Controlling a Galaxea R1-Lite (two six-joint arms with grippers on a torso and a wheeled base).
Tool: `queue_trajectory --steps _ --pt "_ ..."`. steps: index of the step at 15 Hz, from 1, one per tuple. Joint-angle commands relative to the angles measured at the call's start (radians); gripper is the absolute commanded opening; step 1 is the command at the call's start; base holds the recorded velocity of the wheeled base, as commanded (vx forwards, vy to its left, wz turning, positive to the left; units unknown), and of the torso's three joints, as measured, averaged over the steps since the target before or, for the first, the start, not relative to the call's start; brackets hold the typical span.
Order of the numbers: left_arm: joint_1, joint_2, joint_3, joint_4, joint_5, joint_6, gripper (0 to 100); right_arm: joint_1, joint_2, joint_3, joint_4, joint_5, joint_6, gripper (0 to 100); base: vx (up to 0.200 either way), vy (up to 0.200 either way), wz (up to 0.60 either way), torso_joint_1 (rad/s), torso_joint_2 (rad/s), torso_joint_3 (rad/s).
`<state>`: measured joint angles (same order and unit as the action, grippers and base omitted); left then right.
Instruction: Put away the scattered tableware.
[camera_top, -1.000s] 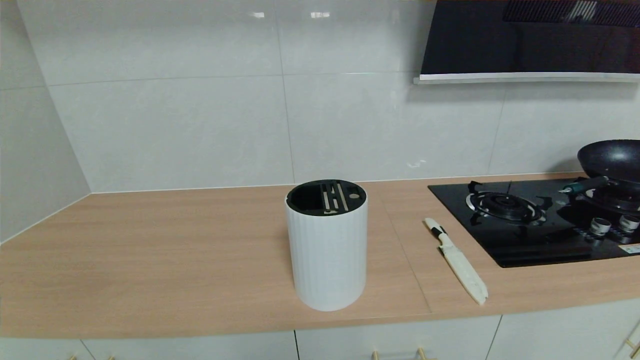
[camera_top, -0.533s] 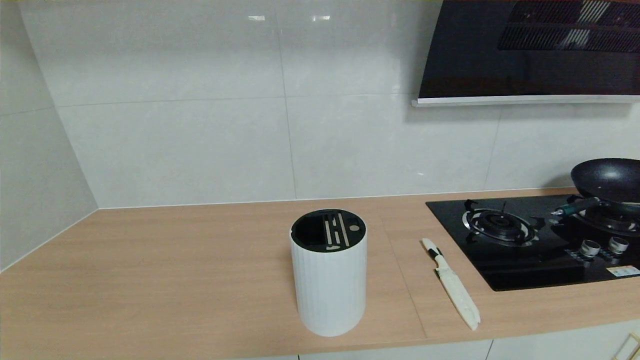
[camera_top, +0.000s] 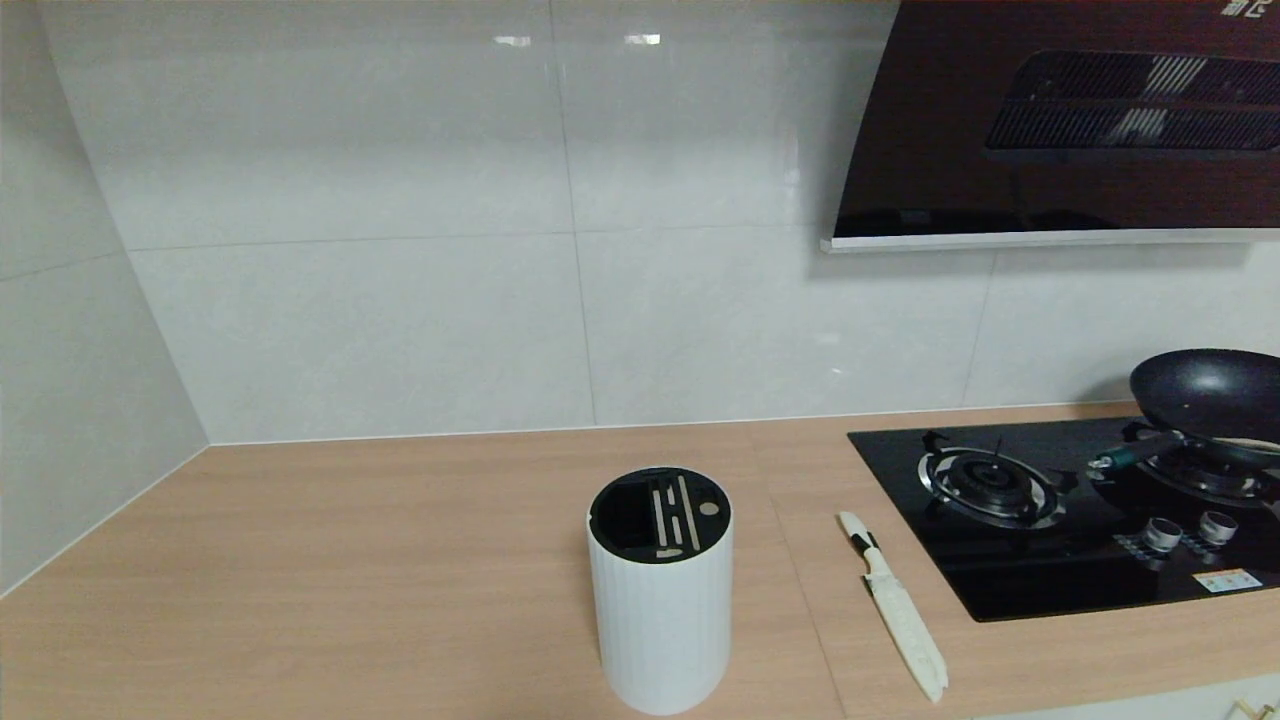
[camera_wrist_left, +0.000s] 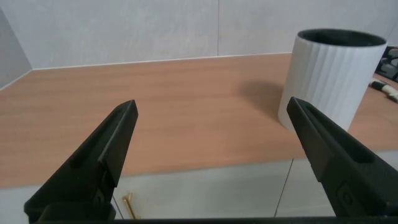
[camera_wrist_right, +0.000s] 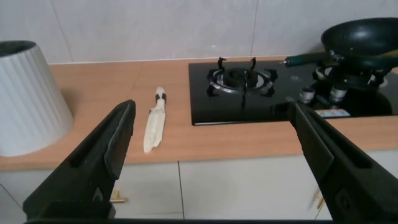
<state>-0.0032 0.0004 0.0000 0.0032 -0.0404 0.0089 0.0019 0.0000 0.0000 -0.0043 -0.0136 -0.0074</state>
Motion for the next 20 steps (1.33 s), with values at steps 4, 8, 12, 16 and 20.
queue_trajectory --steps 4,8,12,16,20 --pt "0.0 0.0 0.0 0.0 0.001 -0.001 100 0.0 0.002 0.0 0.0 -0.002 0.0 100 0.0 0.0 0.0 0.046 -0.1 -0.05" --pt "0.0 0.0 0.0 0.0 0.001 -0.001 100 0.0 0.002 0.0 0.0 -0.002 -0.002 100 0.0 0.0 0.0 0.0 0.0 0.0" --pt "0.0 0.0 0.0 0.0 0.001 -0.001 100 0.0 0.002 0.0 -0.002 -0.003 0.001 100 0.0 0.0 0.0 0.0 0.0 0.0" --pt "0.0 0.0 0.0 0.0 0.001 -0.001 100 0.0 0.003 -0.08 -0.072 0.001 0.029 100 0.0 0.0 0.0 0.0 0.0 0.0" --pt "0.0 0.0 0.0 0.0 0.001 -0.001 100 0.012 0.181 -0.179 -0.014 0.156 0.044 100 0.0 0.0 0.0 0.0 0.0 0.0"
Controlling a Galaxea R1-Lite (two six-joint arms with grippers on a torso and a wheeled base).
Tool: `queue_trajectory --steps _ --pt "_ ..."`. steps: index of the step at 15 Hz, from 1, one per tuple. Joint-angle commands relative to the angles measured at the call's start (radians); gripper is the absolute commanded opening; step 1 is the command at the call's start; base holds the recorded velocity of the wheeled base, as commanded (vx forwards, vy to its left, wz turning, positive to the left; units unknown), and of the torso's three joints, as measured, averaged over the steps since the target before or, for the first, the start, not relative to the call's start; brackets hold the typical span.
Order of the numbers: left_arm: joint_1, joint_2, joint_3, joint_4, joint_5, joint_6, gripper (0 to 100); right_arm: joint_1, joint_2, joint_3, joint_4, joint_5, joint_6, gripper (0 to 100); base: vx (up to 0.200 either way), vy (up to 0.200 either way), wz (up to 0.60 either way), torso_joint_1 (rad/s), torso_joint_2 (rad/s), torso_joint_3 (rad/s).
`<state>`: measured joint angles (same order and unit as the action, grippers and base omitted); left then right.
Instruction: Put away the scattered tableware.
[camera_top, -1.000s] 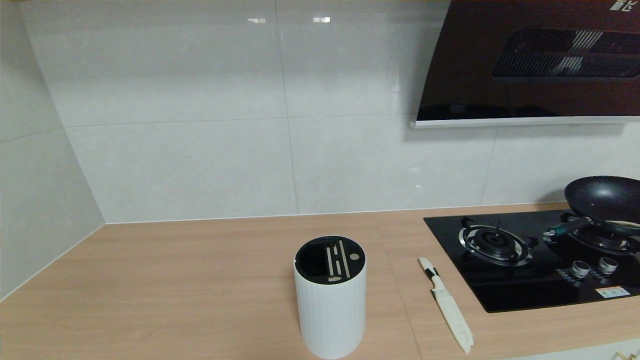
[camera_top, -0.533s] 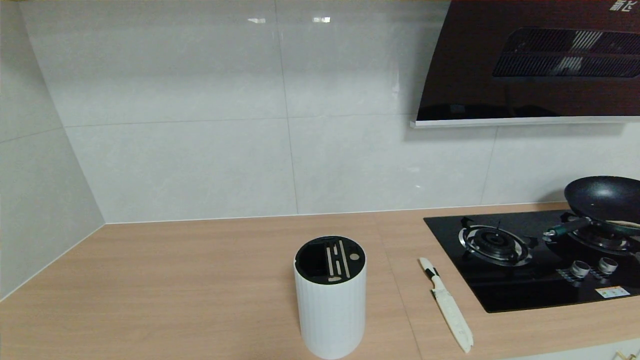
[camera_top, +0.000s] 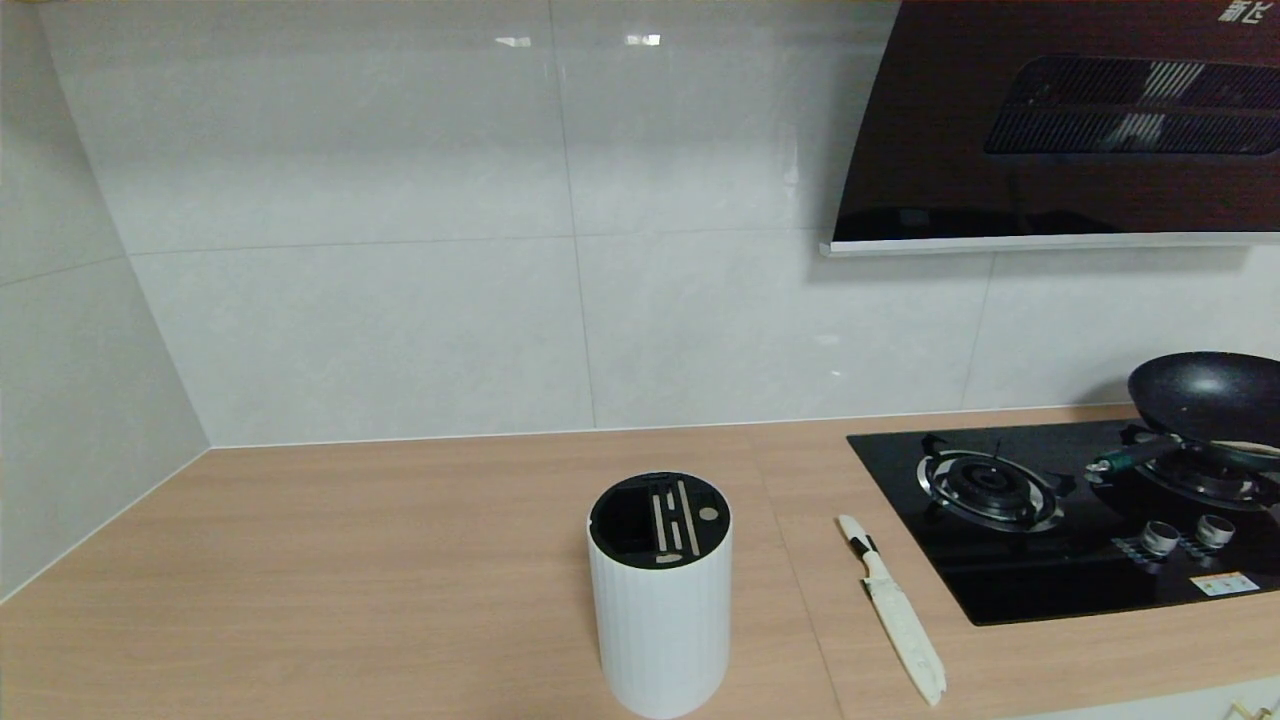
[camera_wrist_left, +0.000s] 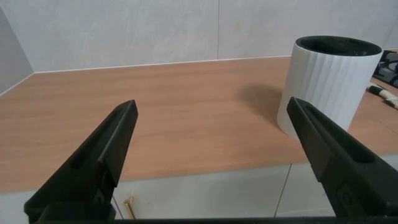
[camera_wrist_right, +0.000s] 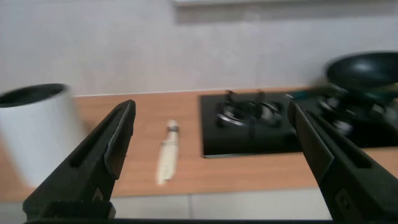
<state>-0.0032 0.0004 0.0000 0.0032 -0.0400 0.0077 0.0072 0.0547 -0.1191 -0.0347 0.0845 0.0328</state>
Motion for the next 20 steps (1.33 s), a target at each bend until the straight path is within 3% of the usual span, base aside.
queue_trajectory --steps 1,4,7,10,11,12,20 --pt "0.0 0.0 0.0 0.0 0.0 0.0 100 0.007 0.234 -0.102 0.015 0.083 0.004 100 0.0 0.0 0.0 0.0 0.0 0.0" --pt "0.0 0.0 0.0 0.0 0.0 0.0 100 0.019 0.502 -0.208 0.009 0.12 0.003 100 0.0 0.0 0.0 0.0 0.0 0.0" --pt "0.0 0.0 0.0 0.0 0.0 0.0 100 0.089 0.837 -0.307 -0.019 0.123 0.007 100 0.0 0.0 0.0 0.0 0.0 0.0" --pt "0.0 0.0 0.0 0.0 0.0 0.0 100 0.122 1.196 -0.317 -0.304 0.123 0.012 100 0.0 0.0 0.0 0.0 0.0 0.0" --pt "0.0 0.0 0.0 0.0 0.0 0.0 100 0.125 1.217 -0.317 -0.329 0.123 0.013 100 0.0 0.0 0.0 0.0 0.0 0.0" --pt "0.0 0.0 0.0 0.0 0.0 0.0 100 0.16 1.36 -0.324 -0.464 0.12 0.03 100 0.0 0.0 0.0 0.0 0.0 0.0" --pt "0.0 0.0 0.0 0.0 0.0 0.0 100 0.198 1.797 -0.494 -0.514 0.09 0.041 100 0.0 0.0 0.0 0.0 0.0 0.0"
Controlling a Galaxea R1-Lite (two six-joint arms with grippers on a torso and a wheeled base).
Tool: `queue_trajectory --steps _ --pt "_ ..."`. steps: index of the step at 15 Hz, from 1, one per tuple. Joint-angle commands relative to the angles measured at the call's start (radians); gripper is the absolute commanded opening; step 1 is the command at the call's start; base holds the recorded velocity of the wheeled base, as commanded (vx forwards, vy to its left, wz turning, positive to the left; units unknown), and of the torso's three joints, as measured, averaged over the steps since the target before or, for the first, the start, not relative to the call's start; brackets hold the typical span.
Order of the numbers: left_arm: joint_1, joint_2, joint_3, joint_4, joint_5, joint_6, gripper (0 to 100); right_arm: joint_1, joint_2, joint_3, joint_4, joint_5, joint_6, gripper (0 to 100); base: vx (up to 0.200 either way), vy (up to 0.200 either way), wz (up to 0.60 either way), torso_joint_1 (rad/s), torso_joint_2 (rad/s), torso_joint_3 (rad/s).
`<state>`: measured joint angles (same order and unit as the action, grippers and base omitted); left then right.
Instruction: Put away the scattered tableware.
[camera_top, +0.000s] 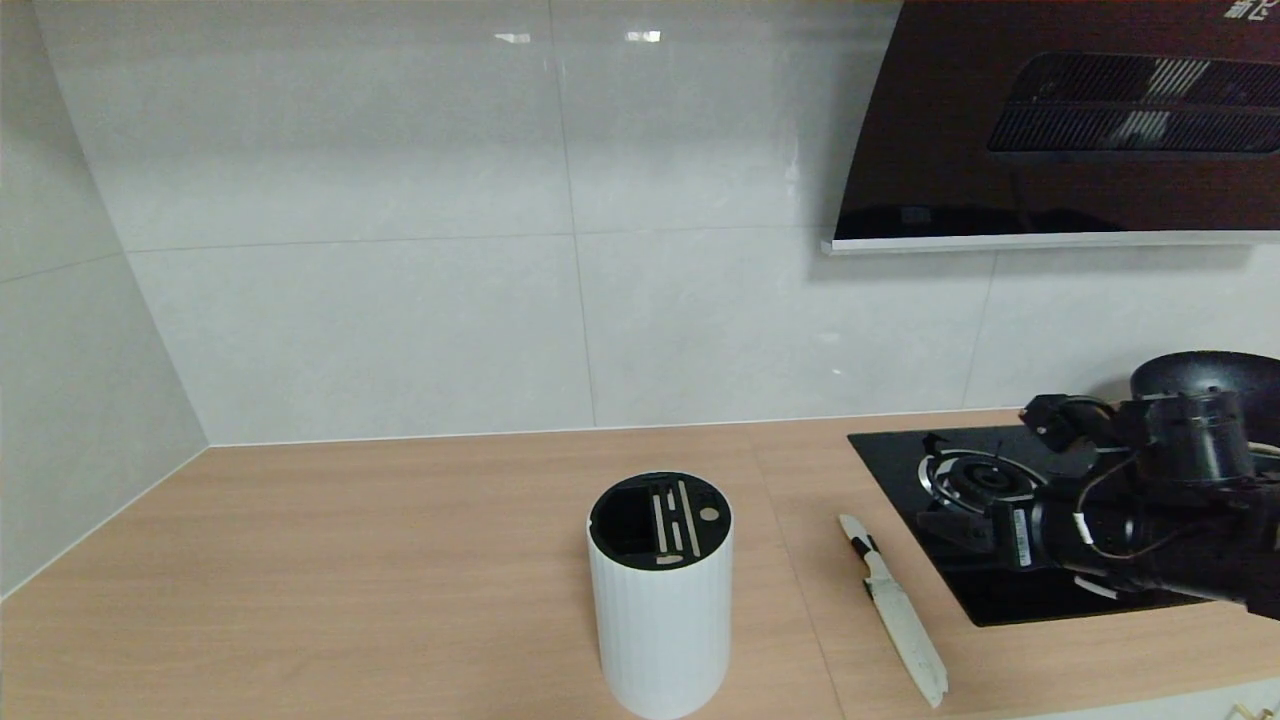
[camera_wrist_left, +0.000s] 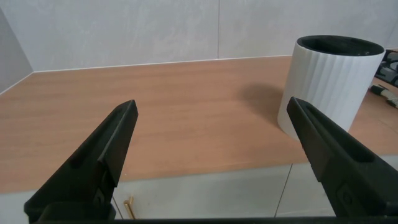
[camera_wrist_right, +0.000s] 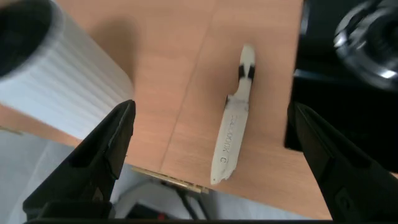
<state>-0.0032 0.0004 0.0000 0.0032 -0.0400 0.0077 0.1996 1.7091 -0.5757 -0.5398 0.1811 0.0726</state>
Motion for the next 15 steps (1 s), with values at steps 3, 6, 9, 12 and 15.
queue_trajectory --steps 3,6,9,12,15 --pt "0.0 0.0 0.0 0.0 0.0 0.0 100 0.009 0.353 -0.058 -0.203 -0.035 -0.004 100 0.0 0.0 0.0 0.0 0.0 0.0" --pt "0.0 0.0 0.0 0.0 0.0 0.0 100 0.027 0.489 -0.061 -0.315 -0.074 -0.005 100 0.0 0.0 0.0 0.0 0.0 0.0" --pt "0.0 0.0 0.0 0.0 0.0 0.0 100 0.038 0.573 -0.092 -0.319 -0.111 -0.007 100 0.0 0.0 0.0 0.0 0.0 0.0" --pt "0.0 0.0 0.0 0.0 0.0 0.0 100 0.038 0.632 -0.116 -0.319 -0.14 -0.01 100 0.0 0.0 0.0 0.0 0.0 0.0" --pt "0.0 0.0 0.0 0.0 0.0 0.0 100 0.038 0.662 -0.136 -0.319 -0.163 -0.01 100 0.0 0.0 0.0 0.0 0.0 0.0"
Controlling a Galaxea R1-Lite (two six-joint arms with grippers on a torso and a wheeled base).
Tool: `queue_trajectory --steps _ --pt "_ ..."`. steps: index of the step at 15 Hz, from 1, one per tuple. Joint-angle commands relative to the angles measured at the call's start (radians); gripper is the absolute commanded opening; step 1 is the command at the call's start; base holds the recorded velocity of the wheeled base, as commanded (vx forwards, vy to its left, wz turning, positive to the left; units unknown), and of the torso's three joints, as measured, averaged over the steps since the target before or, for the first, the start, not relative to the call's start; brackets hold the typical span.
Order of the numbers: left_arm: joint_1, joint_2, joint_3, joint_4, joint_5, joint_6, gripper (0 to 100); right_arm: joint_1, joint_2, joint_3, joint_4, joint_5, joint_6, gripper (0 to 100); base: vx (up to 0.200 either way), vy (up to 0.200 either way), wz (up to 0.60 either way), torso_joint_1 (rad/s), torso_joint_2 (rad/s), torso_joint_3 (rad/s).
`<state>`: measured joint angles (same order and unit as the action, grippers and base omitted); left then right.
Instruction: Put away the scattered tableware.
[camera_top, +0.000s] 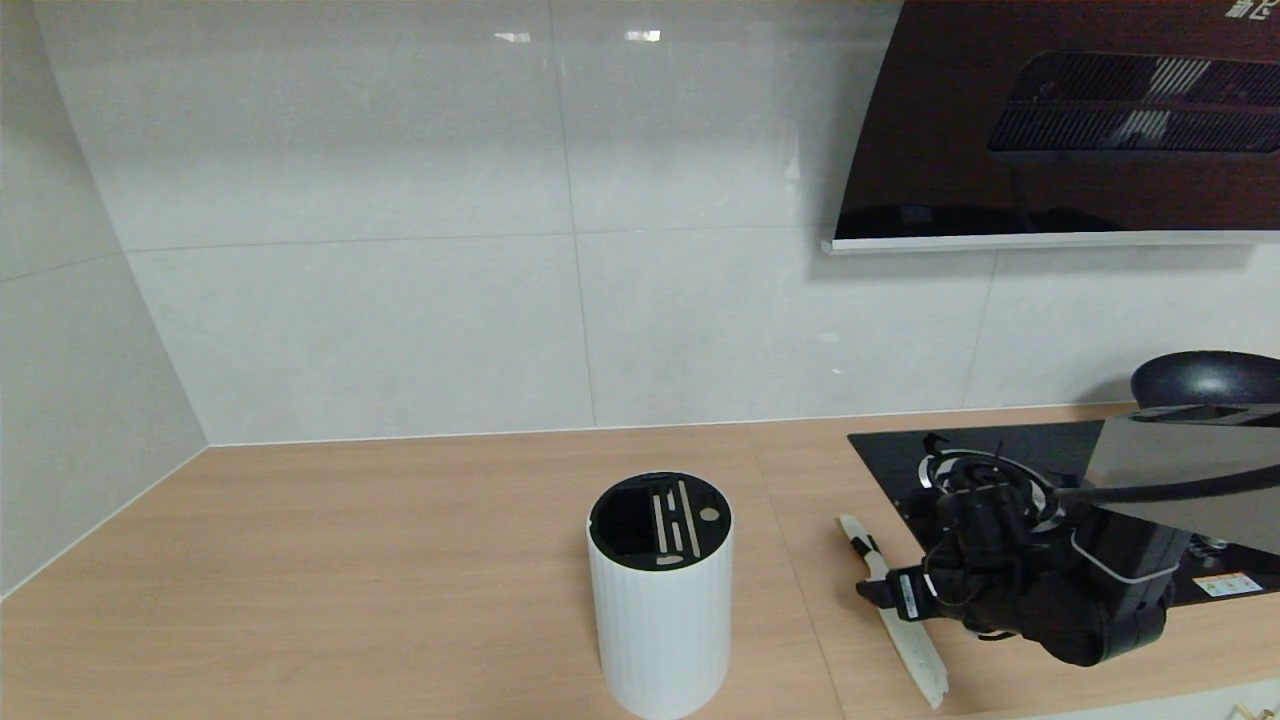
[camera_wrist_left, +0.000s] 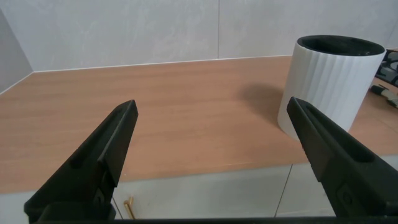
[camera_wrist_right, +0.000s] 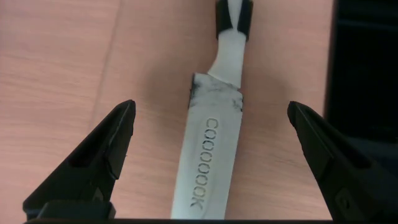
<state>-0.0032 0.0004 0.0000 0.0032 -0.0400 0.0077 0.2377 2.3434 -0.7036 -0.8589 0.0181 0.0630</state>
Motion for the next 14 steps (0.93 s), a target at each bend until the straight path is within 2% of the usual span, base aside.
queue_trajectory --steps 1,11,14 --pt "0.0 0.0 0.0 0.0 0.0 0.0 100 0.002 0.039 -0.019 0.0 -0.018 0.0 100 0.0 0.0 0.0 0.0 0.0 0.0" --pt "0.0 0.0 0.0 0.0 0.0 0.0 100 0.034 0.083 -0.06 0.0 -0.047 0.006 100 0.0 0.0 0.0 0.0 0.0 0.0" --pt "0.0 0.0 0.0 0.0 0.0 0.0 100 0.034 0.1 -0.077 0.0 -0.087 0.008 100 0.0 0.0 0.0 0.0 0.0 0.0"
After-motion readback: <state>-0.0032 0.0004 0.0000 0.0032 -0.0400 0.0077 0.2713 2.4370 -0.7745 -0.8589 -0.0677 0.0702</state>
